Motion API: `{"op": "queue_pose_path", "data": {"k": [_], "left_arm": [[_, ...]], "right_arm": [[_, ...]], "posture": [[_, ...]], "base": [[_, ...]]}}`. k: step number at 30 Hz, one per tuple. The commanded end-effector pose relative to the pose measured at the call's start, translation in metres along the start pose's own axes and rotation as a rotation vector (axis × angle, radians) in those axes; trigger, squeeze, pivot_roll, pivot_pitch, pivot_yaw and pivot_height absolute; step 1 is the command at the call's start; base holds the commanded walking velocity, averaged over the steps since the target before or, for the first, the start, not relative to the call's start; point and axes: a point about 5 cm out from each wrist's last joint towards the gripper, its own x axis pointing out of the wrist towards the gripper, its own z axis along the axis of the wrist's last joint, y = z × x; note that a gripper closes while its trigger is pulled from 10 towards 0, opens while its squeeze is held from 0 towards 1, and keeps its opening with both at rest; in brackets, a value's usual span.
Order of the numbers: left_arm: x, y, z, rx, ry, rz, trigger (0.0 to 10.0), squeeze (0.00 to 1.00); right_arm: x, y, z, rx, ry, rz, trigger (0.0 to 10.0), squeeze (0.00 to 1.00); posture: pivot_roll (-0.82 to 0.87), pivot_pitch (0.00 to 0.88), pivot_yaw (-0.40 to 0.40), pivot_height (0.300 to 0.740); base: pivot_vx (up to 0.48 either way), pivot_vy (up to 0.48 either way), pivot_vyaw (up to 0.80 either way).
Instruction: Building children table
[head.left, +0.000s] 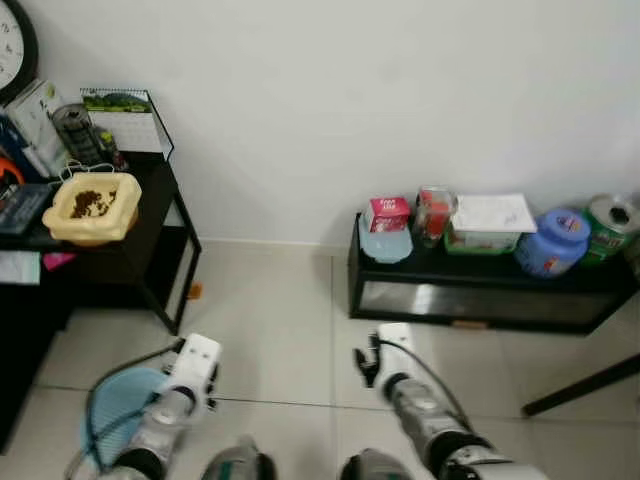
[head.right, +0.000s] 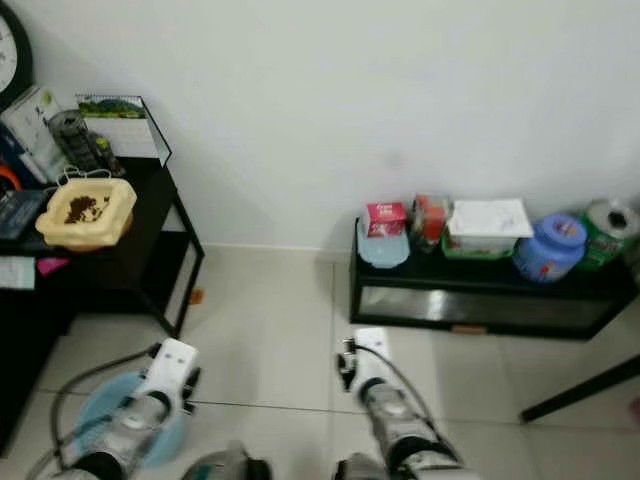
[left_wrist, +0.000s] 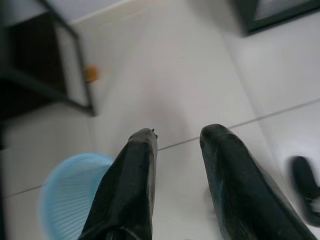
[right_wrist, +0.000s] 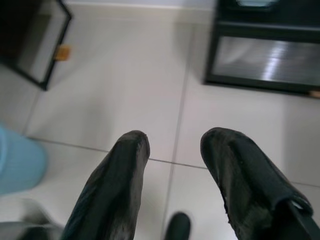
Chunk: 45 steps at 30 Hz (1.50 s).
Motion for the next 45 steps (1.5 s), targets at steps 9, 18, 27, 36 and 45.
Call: {"op": "queue_pose_path", "data": {"k": [9,18,27,36,45], "left_arm": [[-0.0025,0.0062,-0.0053,0.027,0.017,0.006,10.0,0.00],[-0.0023,0.0047,-0.0050,0.071,0.015,-0.011,10.0,0.00],[-0.0018,0.0045,-0.0041,0.088,0.013,-0.011,10.0,0.00],[-0.0007,0.0043,-0.0048,0.054,0.038,-0.019,10.0,0.00],[-0.0007,0.0045,-0.0028,0.067,0.019,-0.027,10.0,0.00]], "right_arm": [[0.0013,0.0087,-0.0015,0.022,0.018,0.019,10.0,0.00],[0.0017,0.0093,-0.0008,0.014,0.018,0.025,10.0,0.00],[0.0020,0.0101,0.0002,0.010,0.012,0.030,10.0,0.00],[0.0018,0.0109,-0.0010,0.010,0.020,0.035,10.0,0.00],[0.0021,0.0112,-0.0001,0.006,0.017,0.037,10.0,0.00]], "posture": [[0.07,0.000,0.016,0.740],[0.07,0.000,0.016,0.740],[0.07,0.000,0.016,0.740],[0.07,0.000,0.016,0.740],[0.07,0.000,0.017,0.740]], "base": [[0.000,0.000,-0.09],[0.000,0.000,-0.80],[0.000,0.000,-0.64],[0.000,0.000,-0.62],[0.000,0.000,-0.80]]}}
